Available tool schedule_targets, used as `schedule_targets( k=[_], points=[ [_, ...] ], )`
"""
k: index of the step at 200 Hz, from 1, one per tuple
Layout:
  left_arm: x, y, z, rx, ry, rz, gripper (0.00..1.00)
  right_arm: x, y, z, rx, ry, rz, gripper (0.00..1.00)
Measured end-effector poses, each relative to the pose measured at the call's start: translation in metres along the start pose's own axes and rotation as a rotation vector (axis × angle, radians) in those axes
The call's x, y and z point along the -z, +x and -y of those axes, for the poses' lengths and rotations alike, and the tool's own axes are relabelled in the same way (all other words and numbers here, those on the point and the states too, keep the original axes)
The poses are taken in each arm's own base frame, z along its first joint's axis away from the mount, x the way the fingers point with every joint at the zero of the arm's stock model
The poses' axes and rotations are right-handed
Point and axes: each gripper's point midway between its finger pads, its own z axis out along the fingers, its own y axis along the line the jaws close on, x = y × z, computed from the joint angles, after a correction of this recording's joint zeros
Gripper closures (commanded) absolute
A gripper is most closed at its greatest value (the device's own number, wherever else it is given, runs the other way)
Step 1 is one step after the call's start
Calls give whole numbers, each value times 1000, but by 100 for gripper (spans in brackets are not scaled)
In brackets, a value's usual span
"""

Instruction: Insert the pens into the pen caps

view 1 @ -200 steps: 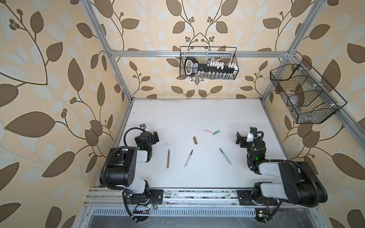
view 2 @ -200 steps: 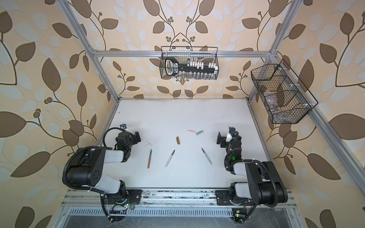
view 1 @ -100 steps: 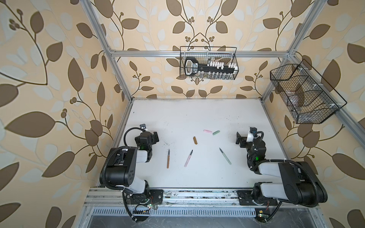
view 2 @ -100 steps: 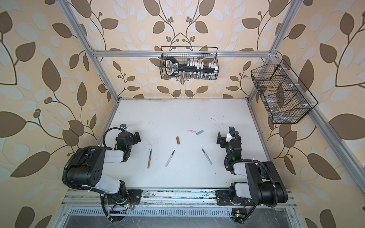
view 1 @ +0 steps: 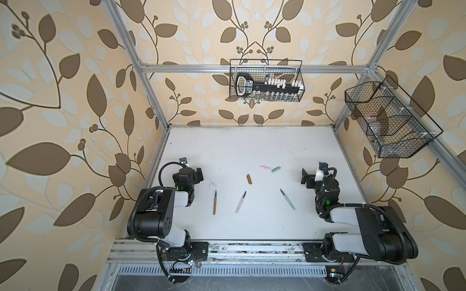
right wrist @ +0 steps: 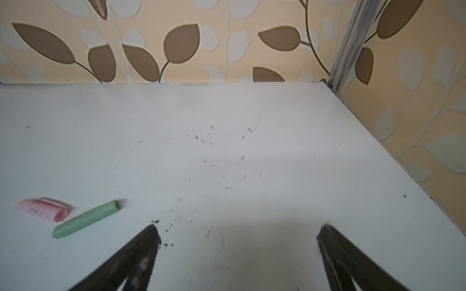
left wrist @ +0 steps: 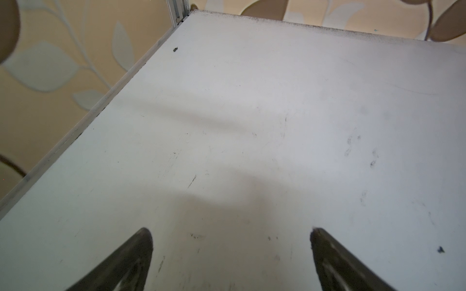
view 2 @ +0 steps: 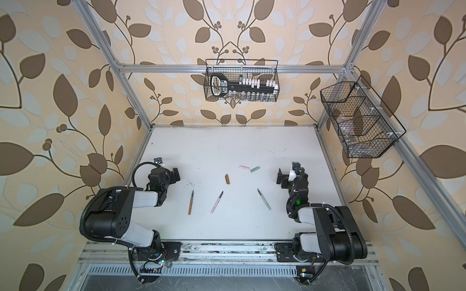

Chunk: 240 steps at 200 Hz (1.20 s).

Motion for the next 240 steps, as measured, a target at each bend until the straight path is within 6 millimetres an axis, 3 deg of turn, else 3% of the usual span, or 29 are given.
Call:
schedule_targets(
  k=[51, 66, 80, 106, 121, 139, 159, 179, 209, 240],
  points=[
    [0, 1, 0, -4, 0, -6, 1, -1, 0, 2, -2, 10, -12, 0],
    [-2, 2, 0, -14, -8, -49, 1, -4, -7, 7, -15, 44, -35, 0],
    [-7, -11, 4, -22, -13, -80, 1, -9, -35, 12, -37, 68, -24, 1],
    [-14, -66, 16, 26, -13, -109, 1, -6, -101, 0, -102, 4, 44, 9],
    [-5, -94, 29, 83, 29, -130, 1, 2, -128, -21, -128, -76, 54, 10],
    [22, -103, 46, 139, 79, -169, 1, 16, -138, -57, -119, -184, 15, 10],
    [66, -85, 77, 139, 144, -256, 1, 35, -127, -98, -85, -299, -66, 11],
    [108, -63, 97, 135, 206, -328, 1, 52, -101, -127, -42, -383, -175, 13],
    [141, -18, 80, 207, 185, -452, 1, 71, -68, -149, -28, -460, -314, 15],
    [162, 51, 74, 210, 155, -629, 3, 83, -47, -161, -23, -503, -406, 16]
  ],
)
